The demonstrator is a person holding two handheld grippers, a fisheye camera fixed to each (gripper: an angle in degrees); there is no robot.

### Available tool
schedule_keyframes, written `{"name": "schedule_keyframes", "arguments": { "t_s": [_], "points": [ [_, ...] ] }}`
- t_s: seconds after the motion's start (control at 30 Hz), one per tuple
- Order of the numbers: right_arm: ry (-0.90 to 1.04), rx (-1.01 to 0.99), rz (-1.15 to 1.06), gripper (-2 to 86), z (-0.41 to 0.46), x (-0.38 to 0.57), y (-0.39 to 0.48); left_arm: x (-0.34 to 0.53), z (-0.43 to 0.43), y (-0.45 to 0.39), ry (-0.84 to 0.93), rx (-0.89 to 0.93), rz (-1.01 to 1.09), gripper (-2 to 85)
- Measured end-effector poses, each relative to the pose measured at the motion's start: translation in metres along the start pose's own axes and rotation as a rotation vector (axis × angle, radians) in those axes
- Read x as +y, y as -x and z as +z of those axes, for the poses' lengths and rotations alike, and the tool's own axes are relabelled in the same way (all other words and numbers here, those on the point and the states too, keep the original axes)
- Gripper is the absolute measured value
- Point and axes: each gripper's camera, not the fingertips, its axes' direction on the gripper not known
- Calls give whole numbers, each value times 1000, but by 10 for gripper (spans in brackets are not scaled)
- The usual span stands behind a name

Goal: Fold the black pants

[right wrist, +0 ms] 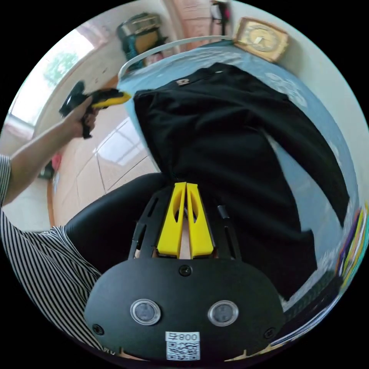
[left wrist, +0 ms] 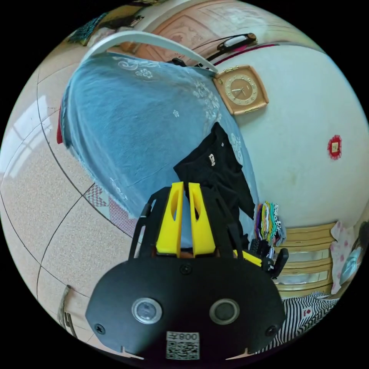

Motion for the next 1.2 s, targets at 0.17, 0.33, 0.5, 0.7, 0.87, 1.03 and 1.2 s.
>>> {"name": "schedule_keyframes", "arguments": {
  "t_s": [0.17, 0.33, 0.5, 0.7, 0.87, 1.03, 1.2],
  "points": [
    [-101, 102, 536, 78, -39, 163, -124, 44, 23, -41, -2, -11, 138, 43],
    [-101, 201, 979, 65, -46, 327, -214, 99, 122, -134, 273, 61, 451, 53],
    [-60, 256, 1065, 71, -21, 400, -254, 184, 256, -244, 568, 106, 795, 64],
    [-7, 245, 1031, 89, 43, 435, -273, 284, 384, -323, 772, -66, 1124, 53],
    [5, 212, 972, 99, 81, 464, -275, 321, 439, -338, 801, -114, 1106, 17],
    [-13, 194, 952, 102, 92, 501, -262, 338, 459, -355, 778, -55, 1096, 10],
    [-17, 143, 996, 100, 126, 555, -248, 360, 498, -359, 829, -11, 1084, 13]
  ]
}}
